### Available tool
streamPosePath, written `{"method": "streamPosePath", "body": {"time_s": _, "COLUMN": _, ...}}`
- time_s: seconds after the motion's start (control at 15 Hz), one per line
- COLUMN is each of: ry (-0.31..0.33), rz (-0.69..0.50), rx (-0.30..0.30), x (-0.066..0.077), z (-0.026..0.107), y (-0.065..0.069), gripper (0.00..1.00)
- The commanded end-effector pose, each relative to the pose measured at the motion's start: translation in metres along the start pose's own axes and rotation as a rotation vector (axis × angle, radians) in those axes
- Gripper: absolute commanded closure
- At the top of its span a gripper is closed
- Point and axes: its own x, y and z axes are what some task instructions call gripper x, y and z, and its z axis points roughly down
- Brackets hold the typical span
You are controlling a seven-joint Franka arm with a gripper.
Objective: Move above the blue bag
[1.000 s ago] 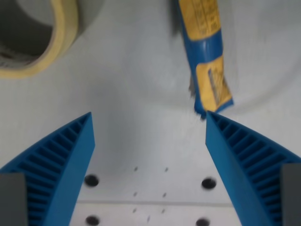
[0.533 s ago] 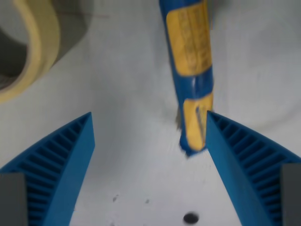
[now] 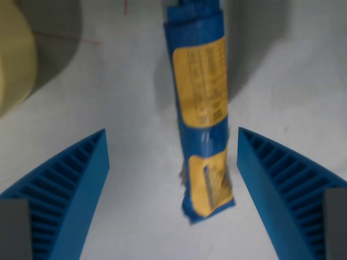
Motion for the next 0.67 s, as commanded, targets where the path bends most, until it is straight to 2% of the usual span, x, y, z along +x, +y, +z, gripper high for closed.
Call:
{"method": "streamPosePath", "body": {"time_s": 0.07, "ry": 0.0, "rz": -0.109, "rx": -0.007, "x": 0.009, "z": 0.009, "y": 0.009, "gripper": 0.0}}
{"method": "streamPosePath", "body": {"time_s": 0.67, "ry": 0.012, "rz": -0.099, "rx": 0.002, "x": 0.015, "z": 0.026, "y": 0.019, "gripper": 0.0}}
